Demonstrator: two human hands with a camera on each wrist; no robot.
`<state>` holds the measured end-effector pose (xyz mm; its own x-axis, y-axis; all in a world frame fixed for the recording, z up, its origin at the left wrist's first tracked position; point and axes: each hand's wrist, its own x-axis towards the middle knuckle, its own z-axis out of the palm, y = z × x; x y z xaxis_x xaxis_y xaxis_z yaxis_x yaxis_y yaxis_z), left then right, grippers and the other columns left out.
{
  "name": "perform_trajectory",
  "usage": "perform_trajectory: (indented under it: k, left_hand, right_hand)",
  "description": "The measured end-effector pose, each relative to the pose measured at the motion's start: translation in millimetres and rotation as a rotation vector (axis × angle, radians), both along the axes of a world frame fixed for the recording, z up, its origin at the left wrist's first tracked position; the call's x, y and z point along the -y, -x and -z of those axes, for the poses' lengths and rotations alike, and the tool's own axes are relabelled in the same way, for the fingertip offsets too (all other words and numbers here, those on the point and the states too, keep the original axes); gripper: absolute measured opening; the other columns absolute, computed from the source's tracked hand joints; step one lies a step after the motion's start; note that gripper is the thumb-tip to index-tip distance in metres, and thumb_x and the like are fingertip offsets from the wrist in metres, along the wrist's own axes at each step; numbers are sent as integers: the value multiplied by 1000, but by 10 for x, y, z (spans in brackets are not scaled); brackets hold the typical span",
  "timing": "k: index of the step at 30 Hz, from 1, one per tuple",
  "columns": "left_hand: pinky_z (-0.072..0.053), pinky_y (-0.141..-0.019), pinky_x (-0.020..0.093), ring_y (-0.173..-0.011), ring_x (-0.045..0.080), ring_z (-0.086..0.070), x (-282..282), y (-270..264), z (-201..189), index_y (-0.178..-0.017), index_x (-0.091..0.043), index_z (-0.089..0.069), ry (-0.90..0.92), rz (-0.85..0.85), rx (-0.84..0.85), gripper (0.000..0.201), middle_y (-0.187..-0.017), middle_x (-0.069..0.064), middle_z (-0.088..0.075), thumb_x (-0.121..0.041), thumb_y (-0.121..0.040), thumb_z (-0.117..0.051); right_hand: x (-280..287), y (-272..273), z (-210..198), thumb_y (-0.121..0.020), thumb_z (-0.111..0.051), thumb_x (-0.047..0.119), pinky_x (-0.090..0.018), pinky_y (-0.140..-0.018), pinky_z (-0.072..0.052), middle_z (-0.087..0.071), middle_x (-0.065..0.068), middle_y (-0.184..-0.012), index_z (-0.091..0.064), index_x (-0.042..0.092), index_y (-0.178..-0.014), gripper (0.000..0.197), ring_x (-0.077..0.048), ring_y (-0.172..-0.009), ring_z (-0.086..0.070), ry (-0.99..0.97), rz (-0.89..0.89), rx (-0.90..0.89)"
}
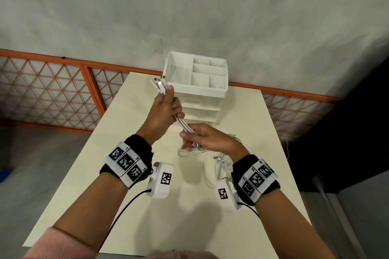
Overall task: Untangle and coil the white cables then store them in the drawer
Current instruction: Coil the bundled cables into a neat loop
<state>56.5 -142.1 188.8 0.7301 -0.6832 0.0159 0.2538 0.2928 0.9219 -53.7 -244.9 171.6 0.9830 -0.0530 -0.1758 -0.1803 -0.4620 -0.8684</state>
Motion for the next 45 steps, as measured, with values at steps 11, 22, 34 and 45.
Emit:
perform_trajectory:
  k: [11,22,34,45]
  left_hand:
    - [-36,-102,33,-127,27,-42,-109,-13,666,-132,-5,-43,-716,-81,-18,54,-148,21,-30,-31,-89,-63]
    - [-34,-54,22,-51,11,-23,-198,320,430,-71,-16,-31,-292,429,274,43,-55,-10,-23,-55,-88,-36]
    - [-27,-41,18,-45,6,-23,-204,81,174,-70,-18,-36,-237,216,391,34,-51,-13,-28,-35,-100,-39]
    - [-23,-40,15,-45,2,-24,-95,129,313,-75,-21,-32,-232,154,354,31,-57,-12,-28,-39,-101,-32]
  right_hand:
    - [59,-148,-134,-98,-43,31,-17,-50,-32,-47,1,-48,-30,18,-48,53,-8,-56,-64,257,399,244]
    - [219,-179,-255,-90,-56,26,-9,-41,-31,-57,0,-51,-53,20,-43,47,-3,-33,-40,244,421,130]
    - [427,58,-183,-99,-19,48,-38,-83,-48,-51,-11,-51,-45,12,-56,61,-25,-62,-60,-113,197,-96]
    - [189,-40,46,-102,-25,39,-23,-50,-25,-28,2,-55,-46,12,-72,46,-6,-45,-27,-199,535,200]
